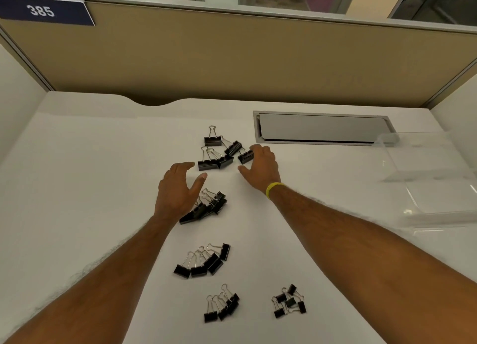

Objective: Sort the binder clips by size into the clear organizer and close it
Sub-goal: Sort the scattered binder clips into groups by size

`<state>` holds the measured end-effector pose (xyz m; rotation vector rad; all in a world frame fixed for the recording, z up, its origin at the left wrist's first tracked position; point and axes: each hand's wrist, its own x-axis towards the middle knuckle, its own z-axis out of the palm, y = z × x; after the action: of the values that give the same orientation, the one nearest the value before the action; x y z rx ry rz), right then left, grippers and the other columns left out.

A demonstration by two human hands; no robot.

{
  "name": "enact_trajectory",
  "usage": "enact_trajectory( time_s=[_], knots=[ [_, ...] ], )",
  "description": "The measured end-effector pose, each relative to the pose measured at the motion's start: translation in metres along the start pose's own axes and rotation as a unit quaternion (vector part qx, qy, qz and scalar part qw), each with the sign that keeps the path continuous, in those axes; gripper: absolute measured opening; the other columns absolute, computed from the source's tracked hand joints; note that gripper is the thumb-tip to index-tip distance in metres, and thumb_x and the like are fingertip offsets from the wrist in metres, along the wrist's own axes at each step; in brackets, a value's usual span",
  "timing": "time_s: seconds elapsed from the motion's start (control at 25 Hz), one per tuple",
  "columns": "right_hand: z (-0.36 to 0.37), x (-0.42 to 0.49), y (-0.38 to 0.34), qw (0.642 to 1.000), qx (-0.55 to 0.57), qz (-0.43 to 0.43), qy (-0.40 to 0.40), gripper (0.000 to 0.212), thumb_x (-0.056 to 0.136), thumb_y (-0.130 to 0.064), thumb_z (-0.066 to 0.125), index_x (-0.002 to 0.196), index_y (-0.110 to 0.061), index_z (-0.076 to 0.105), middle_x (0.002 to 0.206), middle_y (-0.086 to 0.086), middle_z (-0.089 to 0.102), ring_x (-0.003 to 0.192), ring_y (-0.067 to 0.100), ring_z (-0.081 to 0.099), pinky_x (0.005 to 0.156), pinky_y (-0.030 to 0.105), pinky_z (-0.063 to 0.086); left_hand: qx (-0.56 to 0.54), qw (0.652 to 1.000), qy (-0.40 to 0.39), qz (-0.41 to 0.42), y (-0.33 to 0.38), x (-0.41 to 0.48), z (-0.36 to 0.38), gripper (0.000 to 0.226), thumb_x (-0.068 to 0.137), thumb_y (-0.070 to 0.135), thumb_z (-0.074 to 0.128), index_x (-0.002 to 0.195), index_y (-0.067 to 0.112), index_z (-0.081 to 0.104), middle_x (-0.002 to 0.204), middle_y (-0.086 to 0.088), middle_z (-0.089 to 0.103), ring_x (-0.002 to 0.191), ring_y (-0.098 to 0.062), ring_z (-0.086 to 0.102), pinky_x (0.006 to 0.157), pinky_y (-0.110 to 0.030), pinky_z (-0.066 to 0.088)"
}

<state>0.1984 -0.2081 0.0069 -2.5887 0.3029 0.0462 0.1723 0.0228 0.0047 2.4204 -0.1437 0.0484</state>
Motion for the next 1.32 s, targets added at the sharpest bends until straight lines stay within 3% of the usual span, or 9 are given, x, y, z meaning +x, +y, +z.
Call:
enact_trajectory(
  time_s=[0.16, 0.32, 0.52, 0.64, 0.76, 0.88, 0.96, 1.12, 1.32],
  knots=[
    [0.007, 0.031, 0.001, 1.0, -0.024, 0.012, -0.017, 0.069, 0.079, -0.041, 0.073, 0.134, -0.014, 0.041, 0.14, 0.013, 0.038, 0.125, 0.032, 0.04, 0.101, 0.044, 0.041, -0.024, 1.0, 0.0, 0.007, 0.0, 0.011, 0.008, 0.048, 0.093, 0.05, 0.053, 0.129, 0.019, 0.053, 0.129, 0.001, 0.056, 0.12, -0.018, 0.051, 0.102, -0.039, 0.041],
    [0.01, 0.036, 0.008, 1.0, -0.007, 0.005, -0.008, 0.06, 0.08, -0.031, 0.072, 0.13, -0.013, 0.045, 0.13, 0.01, 0.047, 0.12, 0.029, 0.044, 0.095, 0.041, 0.045, -0.042, 0.999, 0.006, 0.026, 0.004, 0.018, 0.013, 0.046, 0.092, 0.052, 0.05, 0.126, 0.021, 0.054, 0.126, 0.004, 0.056, 0.119, -0.015, 0.05, 0.102, -0.038, 0.041],
    [0.007, 0.017, 0.019, 0.982, 0.153, 0.099, 0.05, 0.055, 0.076, -0.03, 0.072, 0.123, -0.016, 0.049, 0.117, 0.008, 0.056, 0.111, 0.027, 0.053, 0.095, 0.041, 0.048, -0.114, 0.993, 0.029, 0.02, 0.025, 0.023, 0.019, 0.036, 0.094, 0.039, 0.057, 0.124, 0.019, 0.055, 0.121, 0.006, 0.057, 0.116, -0.012, 0.052, 0.097, -0.027, 0.04],
    [0.004, -0.003, 0.011, 0.951, 0.27, 0.125, 0.083, 0.052, 0.077, -0.03, 0.076, 0.12, -0.017, 0.05, 0.104, 0.005, 0.06, 0.096, 0.021, 0.061, 0.085, 0.032, 0.051, -0.191, 0.981, 0.026, -0.007, 0.048, 0.028, 0.024, 0.035, 0.093, 0.036, 0.059, 0.123, 0.018, 0.056, 0.115, 0.007, 0.059, 0.105, -0.008, 0.057, 0.086, -0.018, 0.047],
    [0.001, -0.025, -0.015, 0.927, 0.365, 0.07, 0.05, 0.048, 0.079, -0.03, 0.078, 0.118, -0.02, 0.052, 0.097, -0.003, 0.064, 0.088, 0.013, 0.062, 0.077, 0.024, 0.053, -0.31, 0.945, -0.038, -0.096, 0.073, 0.036, 0.026, 0.039, 0.093, 0.037, 0.06, 0.127, 0.018, 0.054, 0.112, 0.003, 0.063, 0.101, -0.008, 0.062, 0.084, -0.015, 0.049],
    [0.006, -0.035, -0.04, 0.918, 0.396, -0.007, 0.002, 0.032, 0.082, -0.02, 0.074, 0.109, -0.023, 0.057, 0.095, -0.007, 0.066, 0.086, 0.008, 0.063, 0.075, 0.023, 0.053, -0.457, 0.865, -0.094, -0.182, 0.081, 0.041, 0.031, 0.027, 0.093, 0.034, 0.059, 0.117, 0.022, 0.056, 0.112, -0.005, 0.067, 0.106, -0.02, 0.065, 0.097, -0.039, 0.051],
    [0.007, -0.036, -0.048, 0.918, 0.392, -0.05, -0.028, 0.026, 0.084, -0.015, 0.071, 0.107, -0.02, 0.061, 0.095, -0.006, 0.067, 0.086, 0.004, 0.062, 0.075, 0.019, 0.052, -0.503, 0.831, -0.08, -0.223, 0.077, 0.042, 0.028, 0.024, 0.097, 0.016, 0.052, 0.121, 0.016, 0.054, 0.113, -0.014, 0.066, 0.106, -0.027, 0.065, 0.094, -0.041, 0.053],
    [0.005, -0.021, -0.045, 0.939, 0.32, -0.112, -0.061, 0.024, 0.083, -0.019, 0.072, 0.106, -0.016, 0.065, 0.101, -0.004, 0.066, 0.088, 0.001, 0.06, 0.074, 0.011, 0.045, -0.514, 0.822, -0.042, -0.241, 0.054, 0.044, 0.013, 0.025, 0.098, 0.003, 0.041, 0.117, 0.01, 0.056, 0.112, -0.018, 0.067, 0.1, -0.028, 0.068, 0.084, -0.035, 0.056],
    [0.013, 0.036, -0.03, 0.995, 0.094, -0.037, 0.018, 0.032, 0.081, -0.027, 0.069, 0.109, -0.015, 0.061, 0.113, 0.005, 0.053, 0.108, 0.022, 0.051, 0.089, 0.04, 0.049, -0.501, 0.821, -0.017, -0.274, 0.032, 0.048, 0.004, 0.023, 0.096, 0.003, 0.047, 0.114, 0.012, 0.057, 0.105, -0.014, 0.066, 0.086, -0.024, 0.067, 0.083, -0.039, 0.058]
  ],
)
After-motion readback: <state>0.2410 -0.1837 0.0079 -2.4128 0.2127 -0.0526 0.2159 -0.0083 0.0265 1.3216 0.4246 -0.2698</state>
